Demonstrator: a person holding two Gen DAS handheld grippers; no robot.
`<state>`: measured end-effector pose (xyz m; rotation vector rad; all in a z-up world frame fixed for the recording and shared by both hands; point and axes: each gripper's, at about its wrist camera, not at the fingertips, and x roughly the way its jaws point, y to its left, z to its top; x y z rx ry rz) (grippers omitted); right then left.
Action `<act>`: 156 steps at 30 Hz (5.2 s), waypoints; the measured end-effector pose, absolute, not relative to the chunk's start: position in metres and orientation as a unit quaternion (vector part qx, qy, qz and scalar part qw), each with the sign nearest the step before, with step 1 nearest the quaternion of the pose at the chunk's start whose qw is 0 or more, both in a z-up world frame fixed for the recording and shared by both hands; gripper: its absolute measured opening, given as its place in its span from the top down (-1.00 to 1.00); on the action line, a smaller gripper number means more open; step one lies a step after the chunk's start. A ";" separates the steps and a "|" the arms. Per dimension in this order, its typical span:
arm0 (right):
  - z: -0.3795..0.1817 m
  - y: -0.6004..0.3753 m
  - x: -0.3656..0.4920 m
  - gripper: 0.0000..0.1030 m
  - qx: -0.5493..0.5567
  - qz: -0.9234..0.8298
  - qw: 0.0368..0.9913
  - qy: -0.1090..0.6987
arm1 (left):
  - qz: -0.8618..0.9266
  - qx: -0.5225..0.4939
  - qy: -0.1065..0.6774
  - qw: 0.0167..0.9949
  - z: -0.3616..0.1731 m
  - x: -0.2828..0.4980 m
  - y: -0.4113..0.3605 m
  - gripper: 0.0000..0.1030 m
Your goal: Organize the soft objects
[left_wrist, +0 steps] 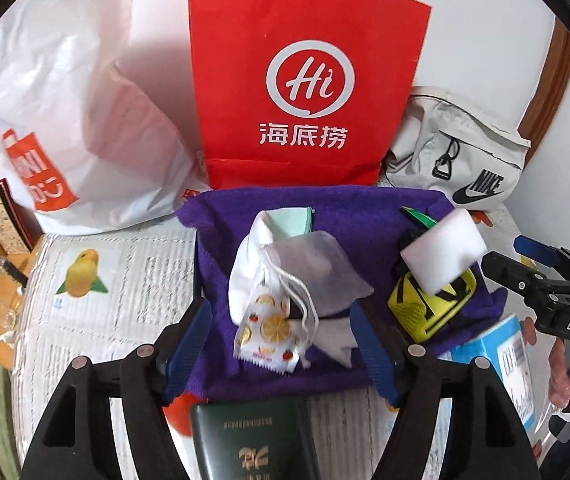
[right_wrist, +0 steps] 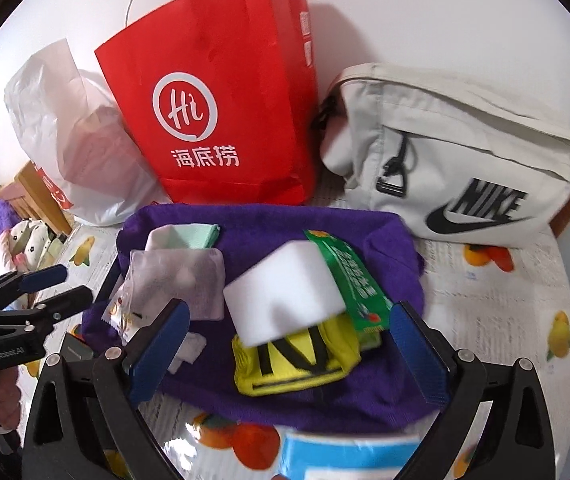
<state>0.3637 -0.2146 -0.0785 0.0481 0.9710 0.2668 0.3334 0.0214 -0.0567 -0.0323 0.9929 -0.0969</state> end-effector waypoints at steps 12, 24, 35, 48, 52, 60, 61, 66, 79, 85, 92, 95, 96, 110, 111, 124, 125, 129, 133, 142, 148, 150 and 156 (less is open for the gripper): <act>-0.030 -0.233 0.262 -0.92 0.031 0.102 0.899 0.426 | -0.055 -0.026 0.446 0.893 -0.013 0.249 0.012 -0.63; 0.009 -0.237 0.147 -0.96 0.027 0.065 0.919 0.388 | -0.047 -0.025 0.422 0.905 0.011 0.154 0.006 -0.84; 0.027 -0.231 0.064 -0.96 0.021 0.060 0.931 0.358 | -0.025 -0.022 0.403 0.915 0.017 0.081 0.006 -0.86; 0.033 -0.234 0.014 -0.96 0.029 0.052 0.935 0.348 | -0.013 -0.024 0.388 0.921 0.019 0.038 0.006 -0.86; 0.034 -0.232 0.008 -0.96 0.028 0.052 0.937 0.345 | -0.013 -0.021 0.385 0.923 0.020 0.033 0.006 -0.86; 0.033 -0.233 0.000 -0.96 0.028 0.047 0.938 0.343 | -0.016 -0.019 0.384 0.923 0.020 0.026 0.004 -0.86; 0.033 -0.232 -0.001 -0.96 0.028 0.046 0.938 0.343 | -0.015 -0.018 0.384 0.923 0.020 0.026 0.003 -0.86; 0.033 -0.234 -0.002 -0.96 0.029 0.045 0.938 0.343 | -0.015 -0.017 0.385 0.923 0.020 0.023 0.004 -0.86; 0.035 -0.232 -0.006 -0.96 0.029 0.050 0.939 0.340 | -0.016 -0.015 0.387 0.922 0.021 0.019 0.005 -0.86; 0.033 -0.232 -0.006 -0.96 0.031 0.050 0.938 0.343 | -0.016 -0.015 0.388 0.921 0.021 0.021 0.005 -0.86; 0.033 -0.232 -0.007 -0.96 0.032 0.052 0.937 0.343 | -0.016 -0.015 0.389 0.921 0.021 0.020 0.004 -0.86; 0.033 -0.232 -0.007 -0.96 0.033 0.054 0.937 0.342 | -0.016 -0.015 0.389 0.921 0.020 0.020 0.005 -0.86; 0.033 -0.232 -0.007 -0.96 0.033 0.055 0.937 0.342 | -0.016 -0.015 0.389 0.921 0.020 0.020 0.004 -0.86; 0.033 -0.231 -0.007 -0.96 0.031 0.056 0.937 0.342 | -0.016 -0.015 0.389 0.921 0.020 0.021 0.005 -0.86; 0.033 -0.231 -0.006 -0.96 0.031 0.056 0.937 0.342 | -0.016 -0.015 0.389 0.921 0.020 0.021 0.005 -0.86; 0.034 -0.230 -0.006 -0.96 0.031 0.056 0.938 0.342 | -0.017 -0.014 0.389 0.921 0.020 0.021 0.005 -0.86; 0.033 -0.230 -0.006 -0.96 0.031 0.056 0.938 0.342 | -0.017 -0.014 0.389 0.921 0.019 0.021 0.006 -0.86; 0.033 -0.231 -0.006 -0.96 0.030 0.056 0.938 0.342 | -0.017 -0.015 0.390 0.921 0.018 0.020 0.007 -0.86; 0.033 -0.231 -0.006 -0.96 0.031 0.056 0.938 0.342 | -0.017 -0.014 0.390 0.921 0.018 0.020 0.007 -0.86; 0.033 -0.229 -0.007 -0.96 0.031 0.057 0.938 0.342 | -0.016 -0.015 0.390 0.921 0.018 0.020 0.008 -0.86; 0.032 -0.231 -0.007 -0.96 0.032 0.057 0.937 0.342 | -0.015 -0.016 0.390 0.920 0.016 0.019 0.010 -0.86; 0.032 -0.231 -0.007 -0.96 0.031 0.056 0.938 0.342 | -0.015 -0.016 0.390 0.921 0.016 0.019 0.010 -0.86; 0.032 -0.230 -0.007 -0.96 0.031 0.056 0.937 0.342 | -0.015 -0.016 0.391 0.920 0.016 0.019 0.009 -0.86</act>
